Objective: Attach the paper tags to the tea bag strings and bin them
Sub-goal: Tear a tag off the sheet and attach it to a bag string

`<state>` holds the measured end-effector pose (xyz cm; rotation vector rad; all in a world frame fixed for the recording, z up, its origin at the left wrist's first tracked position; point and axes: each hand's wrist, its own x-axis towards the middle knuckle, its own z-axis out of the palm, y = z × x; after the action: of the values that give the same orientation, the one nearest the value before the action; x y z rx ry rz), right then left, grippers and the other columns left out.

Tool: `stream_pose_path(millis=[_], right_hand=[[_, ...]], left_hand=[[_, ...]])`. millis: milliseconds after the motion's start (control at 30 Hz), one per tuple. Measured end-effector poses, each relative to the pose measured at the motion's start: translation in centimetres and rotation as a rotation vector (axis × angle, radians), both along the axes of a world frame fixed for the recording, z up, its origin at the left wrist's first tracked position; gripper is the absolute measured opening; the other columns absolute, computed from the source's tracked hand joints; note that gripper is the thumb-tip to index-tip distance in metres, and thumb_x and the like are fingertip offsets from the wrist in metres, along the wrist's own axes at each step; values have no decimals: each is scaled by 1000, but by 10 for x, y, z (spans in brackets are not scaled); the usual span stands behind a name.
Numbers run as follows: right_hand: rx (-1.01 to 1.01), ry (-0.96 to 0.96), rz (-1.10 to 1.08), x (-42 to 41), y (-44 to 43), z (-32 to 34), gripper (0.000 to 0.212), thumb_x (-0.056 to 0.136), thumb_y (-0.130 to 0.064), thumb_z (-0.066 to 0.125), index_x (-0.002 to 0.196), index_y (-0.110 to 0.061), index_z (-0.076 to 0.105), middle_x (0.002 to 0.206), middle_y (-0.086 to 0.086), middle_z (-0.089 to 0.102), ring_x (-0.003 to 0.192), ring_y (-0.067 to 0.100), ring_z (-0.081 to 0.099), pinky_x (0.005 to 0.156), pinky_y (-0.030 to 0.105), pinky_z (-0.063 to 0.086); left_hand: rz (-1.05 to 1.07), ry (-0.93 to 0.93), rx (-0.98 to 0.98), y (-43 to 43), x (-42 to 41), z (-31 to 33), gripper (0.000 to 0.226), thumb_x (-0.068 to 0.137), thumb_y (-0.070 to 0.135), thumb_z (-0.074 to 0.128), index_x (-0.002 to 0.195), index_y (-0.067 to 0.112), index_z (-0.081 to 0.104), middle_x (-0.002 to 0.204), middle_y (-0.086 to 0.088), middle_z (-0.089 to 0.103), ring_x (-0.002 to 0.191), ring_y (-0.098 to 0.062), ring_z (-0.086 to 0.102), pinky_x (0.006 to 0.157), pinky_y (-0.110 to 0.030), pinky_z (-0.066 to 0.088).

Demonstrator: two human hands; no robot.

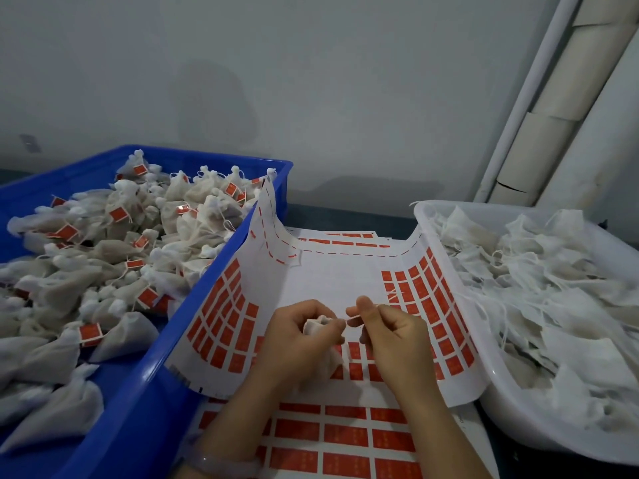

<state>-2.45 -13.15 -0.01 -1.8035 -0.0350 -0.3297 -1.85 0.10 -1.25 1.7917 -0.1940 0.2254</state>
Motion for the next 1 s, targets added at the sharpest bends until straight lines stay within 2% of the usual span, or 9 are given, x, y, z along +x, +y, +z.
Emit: stream_pose_path(millis=[133,300,400,467,567,667,733,867,1000], right_hand=[[33,9,-118,5,-8,-3,30,75,-54,47,69,-32,65,63,-25,64,61,-4,59,50,10,41],[130,52,-212,9,-16,-5,39,74,-55,47,67,-23,67,59,-11,65,51,5,58,54,19,42],[218,118,-224,9,-17,-5,41,73,-55,49,69,-19,69,55,-6,64,46,7,55,47,15,44],[345,176,-195,11,-18,-5,39,73,-52,52,73,-17,70,55,-3,63,42,5,50,43,13,42],[483,237,-109,11,-15,-5,41,72,-50,52,79,-13,70,59,2,63,42,8,49,40,16,40],[587,232,-38,11,-12,-2,43,74,-50,48,79,-13,69,73,5,70,42,10,51,38,17,39],[681,214,41,8,-11,2,42,76,-49,46,72,-14,70,79,8,72,43,12,53,38,17,41],[780,211,104,4,-13,5,41,76,-46,48,55,-16,64,51,7,55,37,11,46,36,18,38],[777,204,93,2,-9,5,37,76,-45,51,51,-18,59,42,2,42,32,7,32,35,15,29]], left_hand=[[-23,36,-12,3,3,-2,20,84,8,61,67,18,63,64,6,66,67,-7,66,58,-14,51],[-30,3,24,4,3,0,11,70,23,55,60,21,60,60,5,60,61,-8,57,56,-12,49],[-43,1,11,4,4,2,10,70,23,55,61,22,60,63,7,60,64,-7,57,60,-14,49],[-59,-15,35,3,4,3,14,78,22,62,64,25,63,72,12,61,74,-5,58,66,-14,49],[-65,-129,205,5,3,0,17,84,16,66,77,31,70,85,21,58,91,2,53,75,-11,46],[-66,-281,434,5,2,-1,9,81,27,69,89,29,74,90,30,49,100,6,43,77,-5,41],[-42,-311,479,4,0,-1,13,79,33,71,91,27,75,87,29,46,96,2,45,71,-5,41],[42,-386,456,6,1,3,24,76,38,64,88,21,76,80,21,44,75,-5,50,59,-9,42],[28,-427,513,6,-1,6,27,82,33,57,92,16,75,75,11,55,64,0,50,57,-9,42]])
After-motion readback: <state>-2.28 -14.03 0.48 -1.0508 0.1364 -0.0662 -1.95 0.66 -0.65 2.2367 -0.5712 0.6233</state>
